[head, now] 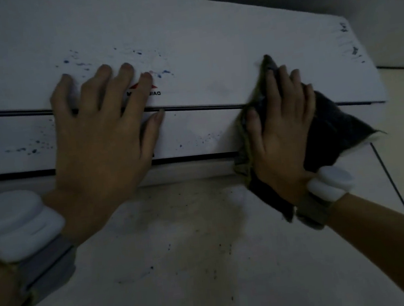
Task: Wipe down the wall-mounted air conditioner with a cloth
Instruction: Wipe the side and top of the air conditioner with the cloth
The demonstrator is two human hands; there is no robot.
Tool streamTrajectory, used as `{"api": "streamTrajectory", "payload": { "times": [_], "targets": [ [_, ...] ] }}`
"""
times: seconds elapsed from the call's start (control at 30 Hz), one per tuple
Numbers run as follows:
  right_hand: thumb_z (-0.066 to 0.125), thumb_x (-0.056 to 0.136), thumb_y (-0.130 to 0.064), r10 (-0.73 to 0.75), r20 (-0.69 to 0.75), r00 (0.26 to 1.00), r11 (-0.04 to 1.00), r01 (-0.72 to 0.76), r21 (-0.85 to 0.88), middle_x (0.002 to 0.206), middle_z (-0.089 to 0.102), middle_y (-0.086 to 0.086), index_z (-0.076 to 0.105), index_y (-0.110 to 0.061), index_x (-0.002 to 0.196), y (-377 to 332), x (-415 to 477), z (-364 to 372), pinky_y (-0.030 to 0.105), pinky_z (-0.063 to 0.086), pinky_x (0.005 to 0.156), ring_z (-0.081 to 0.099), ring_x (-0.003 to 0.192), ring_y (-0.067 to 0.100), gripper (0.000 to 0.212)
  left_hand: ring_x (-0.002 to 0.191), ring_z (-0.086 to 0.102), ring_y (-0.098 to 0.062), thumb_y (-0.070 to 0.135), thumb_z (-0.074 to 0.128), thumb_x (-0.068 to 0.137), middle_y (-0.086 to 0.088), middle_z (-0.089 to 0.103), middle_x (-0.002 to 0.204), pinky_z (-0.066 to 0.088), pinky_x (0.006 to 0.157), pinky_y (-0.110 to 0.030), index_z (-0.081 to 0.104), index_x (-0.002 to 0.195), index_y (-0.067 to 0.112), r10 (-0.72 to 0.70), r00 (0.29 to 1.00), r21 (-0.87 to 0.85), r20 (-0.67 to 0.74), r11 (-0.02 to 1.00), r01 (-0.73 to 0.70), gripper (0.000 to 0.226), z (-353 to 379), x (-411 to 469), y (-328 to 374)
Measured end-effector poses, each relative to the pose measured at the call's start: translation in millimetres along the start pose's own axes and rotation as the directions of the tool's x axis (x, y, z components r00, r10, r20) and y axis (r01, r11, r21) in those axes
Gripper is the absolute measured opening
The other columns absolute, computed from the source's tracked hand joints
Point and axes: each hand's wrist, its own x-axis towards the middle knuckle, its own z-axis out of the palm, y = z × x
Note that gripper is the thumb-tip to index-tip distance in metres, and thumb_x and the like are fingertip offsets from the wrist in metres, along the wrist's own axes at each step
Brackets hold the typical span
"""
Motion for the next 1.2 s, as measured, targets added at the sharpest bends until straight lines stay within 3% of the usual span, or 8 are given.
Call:
{"api": "streamTrajectory", "payload": {
  "times": [0.23,0.4,0.5,0.73,0.93,1.1,1.2],
  "targets": [
    [0.044,0.096,-0.036,-0.221,0.002,0.975,0.963,0.218,0.156,0.153,0.033,0.022,0.039,0.001,0.144,-92,-1,15,0.056,0.012,0.118,0.022,0.145,0.040,0.061,0.141,0.036,-0.037,0.046,0.025,0.107,-0.014,0.040,0.154,0.024,0.113,-0.060,0.036,0.150,0.012,0.068,0.997,-0.005,0.038,0.998,-0.068,0.055,-5,0,-9],
    [0.045,0.097,-0.034,-0.405,0.085,0.911,0.914,0.398,0.080,0.155,0.031,0.019,0.036,-0.002,0.147,-55,6,6,0.051,0.013,0.120,0.022,0.146,0.037,0.060,0.138,0.039,-0.036,0.044,0.027,0.107,-0.015,0.042,0.153,0.027,0.111,-0.060,0.039,0.149,0.012,0.120,0.992,-0.014,0.031,0.993,-0.119,0.053,-5,1,-16],
    [0.042,0.096,-0.033,-0.361,0.099,0.927,0.932,0.357,0.060,0.156,0.029,0.020,0.033,-0.001,0.147,-27,5,1,0.053,0.013,0.119,0.020,0.147,0.037,0.061,0.137,0.041,-0.035,0.043,0.027,0.107,-0.013,0.044,0.152,0.029,0.109,-0.059,0.041,0.148,0.013,0.163,0.987,-0.029,0.013,0.986,-0.162,0.052,-5,1,-24],
    [0.027,0.102,-0.038,-0.022,-0.017,1.000,0.997,0.021,-0.071,0.155,0.030,0.021,0.032,-0.001,0.148,-46,-8,7,0.055,0.013,0.120,0.021,0.146,0.038,0.059,0.136,0.044,-0.035,0.040,0.033,0.106,-0.013,0.046,0.150,0.032,0.108,-0.058,0.043,0.146,0.014,0.190,0.982,-0.035,0.001,0.981,-0.189,0.049,-5,0,-30],
    [0.025,0.102,-0.043,-0.214,0.187,0.959,0.975,0.222,-0.023,0.160,0.023,0.014,0.023,-0.007,0.153,-79,18,2,0.050,0.009,0.121,0.014,0.149,0.031,0.062,0.135,0.044,-0.034,0.039,0.035,0.105,-0.013,0.046,0.150,0.032,0.108,-0.056,0.042,0.147,0.015,0.206,0.978,-0.015,0.009,0.978,-0.206,0.049,-6,1,-31],
    [0.015,0.102,-0.044,-0.219,0.312,0.924,0.975,0.217,0.043,0.162,0.017,0.009,0.017,-0.012,0.155,-87,67,6,0.044,0.006,0.122,0.012,0.150,0.028,0.062,0.136,0.044,-0.034,0.040,0.032,0.106,-0.014,0.046,0.150,0.032,0.108,-0.056,0.043,0.147,0.015,0.207,0.978,0.002,0.016,0.978,-0.207,0.049,-5,2,-32],
    [-0.001,0.097,-0.058,-0.241,0.433,0.869,0.969,0.236,0.066,0.163,0.013,0.009,0.017,-0.014,0.154,-83,121,27,0.047,0.006,0.121,0.009,0.150,0.030,0.075,0.135,0.046,-0.034,0.041,0.031,0.107,-0.014,0.048,0.149,0.032,0.107,-0.055,0.049,0.140,0.014,0.216,0.976,0.016,0.020,0.976,-0.217,0.047,-6,3,-31]
  ]
}}
